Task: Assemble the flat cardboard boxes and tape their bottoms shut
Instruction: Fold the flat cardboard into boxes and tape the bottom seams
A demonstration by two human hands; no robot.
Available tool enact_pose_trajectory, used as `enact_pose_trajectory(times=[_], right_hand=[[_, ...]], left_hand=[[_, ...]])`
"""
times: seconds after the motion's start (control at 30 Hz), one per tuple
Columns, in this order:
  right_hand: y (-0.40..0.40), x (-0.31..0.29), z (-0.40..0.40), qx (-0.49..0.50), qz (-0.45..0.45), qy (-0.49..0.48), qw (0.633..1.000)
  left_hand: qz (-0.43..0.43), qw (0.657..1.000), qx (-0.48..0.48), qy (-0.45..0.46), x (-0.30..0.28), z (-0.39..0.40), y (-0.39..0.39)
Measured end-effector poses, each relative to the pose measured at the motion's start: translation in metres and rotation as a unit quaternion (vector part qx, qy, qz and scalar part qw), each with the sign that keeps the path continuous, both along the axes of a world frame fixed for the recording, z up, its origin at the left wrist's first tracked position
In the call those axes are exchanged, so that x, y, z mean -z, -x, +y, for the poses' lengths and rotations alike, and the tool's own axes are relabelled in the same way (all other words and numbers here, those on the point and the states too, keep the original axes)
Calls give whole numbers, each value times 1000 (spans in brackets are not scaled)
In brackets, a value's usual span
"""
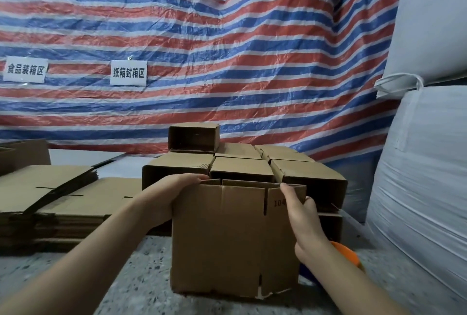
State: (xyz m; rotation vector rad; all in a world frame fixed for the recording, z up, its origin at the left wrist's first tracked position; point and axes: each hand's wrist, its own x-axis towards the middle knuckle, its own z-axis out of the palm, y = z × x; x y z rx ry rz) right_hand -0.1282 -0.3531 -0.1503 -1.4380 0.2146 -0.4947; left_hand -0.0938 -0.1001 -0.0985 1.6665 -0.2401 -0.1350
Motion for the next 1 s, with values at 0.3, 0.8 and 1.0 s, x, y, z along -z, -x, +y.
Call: enact_pose_trajectory(times=[0.3,0.8,1.0], right_hand=[[0,3,-19,-233,-30,74,969],[-3,8,-20,-219,-45,44,974],[-6,10,-22,-222,-47,38,973]], left_hand=[[43,988,-90,115,15,-44,20],[-17,980,-49,193,45,-53,14],[6,977,-71,203,51,-49,9]])
